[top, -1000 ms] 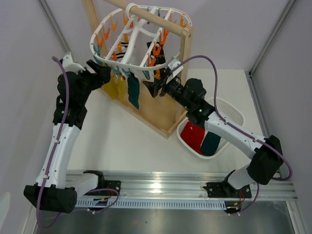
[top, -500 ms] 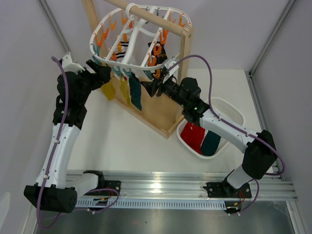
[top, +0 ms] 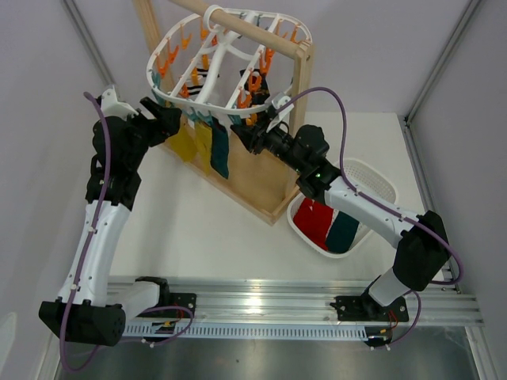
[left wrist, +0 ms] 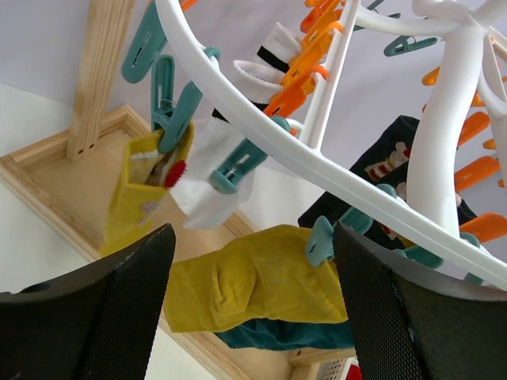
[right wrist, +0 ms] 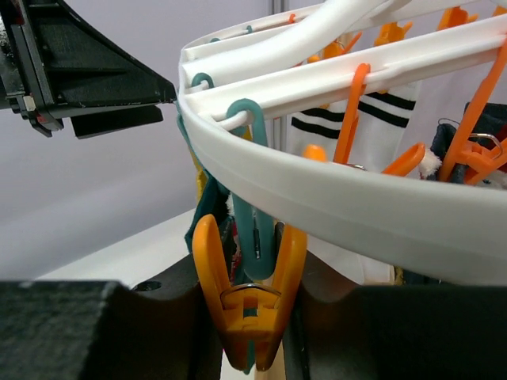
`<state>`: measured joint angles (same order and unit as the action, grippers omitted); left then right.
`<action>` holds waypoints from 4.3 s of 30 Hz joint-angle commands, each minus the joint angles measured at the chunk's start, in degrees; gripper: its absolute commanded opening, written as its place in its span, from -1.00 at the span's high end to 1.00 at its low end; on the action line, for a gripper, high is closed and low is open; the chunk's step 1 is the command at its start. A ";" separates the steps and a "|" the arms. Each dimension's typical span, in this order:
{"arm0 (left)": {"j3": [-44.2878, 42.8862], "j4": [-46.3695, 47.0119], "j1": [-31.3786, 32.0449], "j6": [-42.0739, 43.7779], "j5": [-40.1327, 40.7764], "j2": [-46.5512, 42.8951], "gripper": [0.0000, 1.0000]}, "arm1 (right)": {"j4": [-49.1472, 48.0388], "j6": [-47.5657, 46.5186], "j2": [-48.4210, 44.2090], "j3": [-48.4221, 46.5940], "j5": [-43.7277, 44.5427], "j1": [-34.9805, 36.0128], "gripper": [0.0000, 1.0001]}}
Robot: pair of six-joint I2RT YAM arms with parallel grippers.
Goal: Clip the socks to the hanger
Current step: Open the clamp at the hanger, then pick up the sock from the bin.
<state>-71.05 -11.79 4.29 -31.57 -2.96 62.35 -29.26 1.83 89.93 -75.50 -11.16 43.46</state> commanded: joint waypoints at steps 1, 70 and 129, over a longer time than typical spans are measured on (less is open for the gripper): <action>-1.99 0.10 -0.78 -1.30 -2.49 -1.35 -0.66 | -3.35 0.90 0.16 -2.81 -1.50 -0.13 0.62; -10.87 7.04 16.18 5.65 -15.32 8.23 -0.30 | 0.16 1.16 1.56 -6.14 -7.21 1.10 1.00; -5.95 12.41 17.68 13.73 -4.51 12.10 0.79 | 58.44 24.71 -27.36 24.51 29.28 -23.74 -0.64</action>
<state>-76.27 -4.58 22.24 -19.18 -11.68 75.00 27.29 20.99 61.12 -54.04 20.12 25.58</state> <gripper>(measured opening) 0.316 0.834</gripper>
